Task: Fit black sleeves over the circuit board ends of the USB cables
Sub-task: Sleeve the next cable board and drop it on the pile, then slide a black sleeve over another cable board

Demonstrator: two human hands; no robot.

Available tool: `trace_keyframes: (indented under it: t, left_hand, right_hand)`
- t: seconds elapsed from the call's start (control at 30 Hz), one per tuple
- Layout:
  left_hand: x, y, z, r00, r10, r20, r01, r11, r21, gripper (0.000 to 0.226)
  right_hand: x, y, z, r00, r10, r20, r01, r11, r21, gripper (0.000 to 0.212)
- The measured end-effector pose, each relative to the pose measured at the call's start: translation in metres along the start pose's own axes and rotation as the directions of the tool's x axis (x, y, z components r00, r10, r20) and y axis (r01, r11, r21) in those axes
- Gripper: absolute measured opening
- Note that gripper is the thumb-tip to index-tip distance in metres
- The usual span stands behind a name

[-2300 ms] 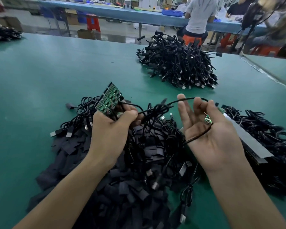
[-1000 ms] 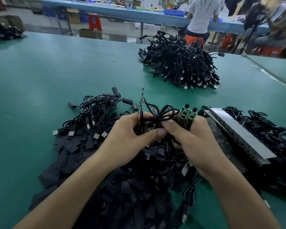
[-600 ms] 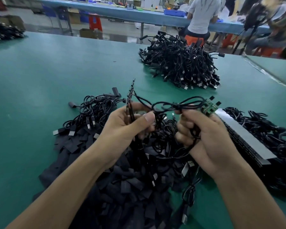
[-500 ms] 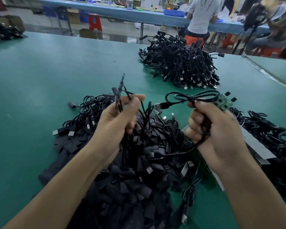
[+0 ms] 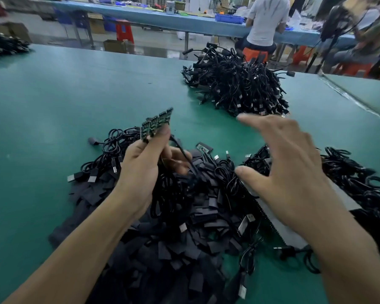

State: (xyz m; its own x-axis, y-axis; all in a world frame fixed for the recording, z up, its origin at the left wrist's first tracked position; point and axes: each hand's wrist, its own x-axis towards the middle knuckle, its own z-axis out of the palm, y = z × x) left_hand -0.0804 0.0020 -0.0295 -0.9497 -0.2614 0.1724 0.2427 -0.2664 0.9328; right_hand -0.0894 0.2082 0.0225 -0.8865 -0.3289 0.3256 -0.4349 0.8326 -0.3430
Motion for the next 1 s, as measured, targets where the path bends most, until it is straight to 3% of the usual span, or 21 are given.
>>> trace_keyframes:
  t: [0.1,0.17,0.23,0.33,0.47,0.57,0.6,0.67,0.7,0.8,0.93,1.0]
  left_hand:
    - [0.0,0.0,0.001,1.0,-0.028,0.007,0.028,0.998,0.06,0.037]
    - [0.001,-0.003,0.0,0.999,-0.016,-0.029,0.017,0.999,0.046,0.031]
    - [0.003,-0.006,-0.002,0.999,0.006,-0.051,-0.003,0.998,0.065,0.03]
    - [0.004,-0.008,-0.005,0.998,0.049,-0.036,-0.044,0.992,0.121,0.025]
    - [0.003,-0.008,-0.003,0.999,0.037,-0.034,-0.03,0.982,0.185,0.017]
    - [0.002,-0.007,0.0,0.998,0.069,0.009,-0.068,0.951,0.3,0.023]
    - [0.001,-0.006,0.001,0.996,0.077,0.035,-0.084,0.94,0.33,0.025]
    - [-0.001,-0.005,0.004,0.994,0.061,0.086,-0.088,0.935,0.344,0.028]
    - [-0.002,-0.004,0.006,0.992,0.047,0.115,-0.083,0.939,0.335,0.026]
    - [-0.005,-0.002,0.009,0.981,0.004,0.194,-0.053,0.968,0.245,0.008]
    - [-0.008,-0.002,0.012,0.972,0.001,0.236,-0.059,0.97,0.236,0.012]
    - [-0.009,-0.001,0.014,0.967,0.041,0.25,-0.104,0.964,0.244,0.008]
  right_hand:
    - [0.0,-0.002,0.013,0.98,-0.054,0.191,0.073,0.993,-0.095,0.032]
    - [-0.001,0.0,0.029,0.924,-0.021,0.381,0.087,0.984,-0.157,0.031]
    - [-0.003,0.003,0.049,0.874,0.022,0.486,0.103,0.968,-0.229,0.042]
    - [-0.004,0.008,0.074,0.908,0.041,0.417,0.071,0.966,-0.249,0.042]
    - [0.0,0.013,0.087,0.969,0.069,0.236,-0.038,0.99,-0.136,0.024]
    - [0.004,0.007,0.08,1.0,-0.002,0.015,-0.001,0.989,0.149,0.016]
    - [0.006,0.002,0.075,0.999,0.006,-0.038,0.006,0.947,0.321,0.019]
    - [0.007,-0.008,0.065,0.999,0.04,-0.009,-0.023,0.735,0.678,0.027]
    - [0.007,-0.012,0.061,0.999,0.044,0.015,-0.039,0.631,0.775,0.027]
    - [0.006,-0.016,0.058,0.997,0.08,-0.003,-0.035,0.469,0.883,0.009]
    - [0.008,-0.013,0.058,0.991,0.104,0.08,-0.1,0.209,0.973,0.004]
    - [0.009,-0.011,0.059,0.989,0.115,0.093,-0.112,0.169,0.979,0.004]
